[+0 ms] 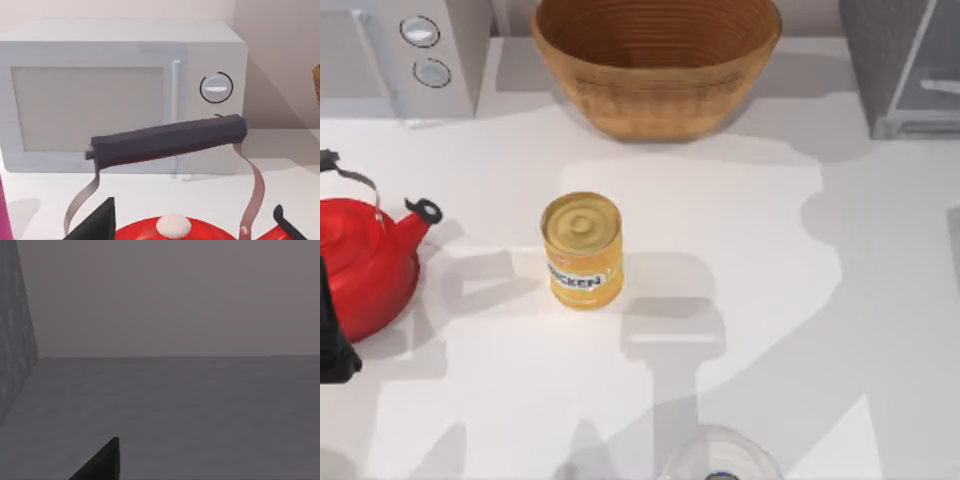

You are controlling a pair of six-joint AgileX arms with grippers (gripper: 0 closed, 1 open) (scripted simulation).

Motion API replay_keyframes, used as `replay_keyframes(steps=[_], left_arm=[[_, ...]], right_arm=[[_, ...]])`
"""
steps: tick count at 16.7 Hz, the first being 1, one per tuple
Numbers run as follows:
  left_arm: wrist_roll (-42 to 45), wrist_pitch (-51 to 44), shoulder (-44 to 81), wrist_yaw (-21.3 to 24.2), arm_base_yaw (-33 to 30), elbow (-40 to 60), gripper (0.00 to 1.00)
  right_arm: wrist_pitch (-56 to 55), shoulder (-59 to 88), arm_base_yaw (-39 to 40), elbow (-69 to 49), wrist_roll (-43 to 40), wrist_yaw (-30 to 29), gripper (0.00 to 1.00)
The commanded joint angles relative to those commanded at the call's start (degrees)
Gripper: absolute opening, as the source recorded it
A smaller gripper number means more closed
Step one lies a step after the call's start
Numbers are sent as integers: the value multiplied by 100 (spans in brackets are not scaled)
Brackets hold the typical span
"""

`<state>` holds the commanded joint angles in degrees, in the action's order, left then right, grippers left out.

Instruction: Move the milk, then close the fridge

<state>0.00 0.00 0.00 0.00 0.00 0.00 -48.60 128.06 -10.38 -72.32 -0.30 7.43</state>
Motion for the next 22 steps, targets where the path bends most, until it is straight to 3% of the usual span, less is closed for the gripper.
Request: replay_keyframes(steps=[8, 22], left_arm=[[0, 0, 0, 0, 0, 0, 100], [0, 0, 0, 0, 0, 0, 100]], right_arm=[[848, -2369, 179, 1279, 6, -130, 100], [3895, -10469, 831, 5801, 24, -596, 100]])
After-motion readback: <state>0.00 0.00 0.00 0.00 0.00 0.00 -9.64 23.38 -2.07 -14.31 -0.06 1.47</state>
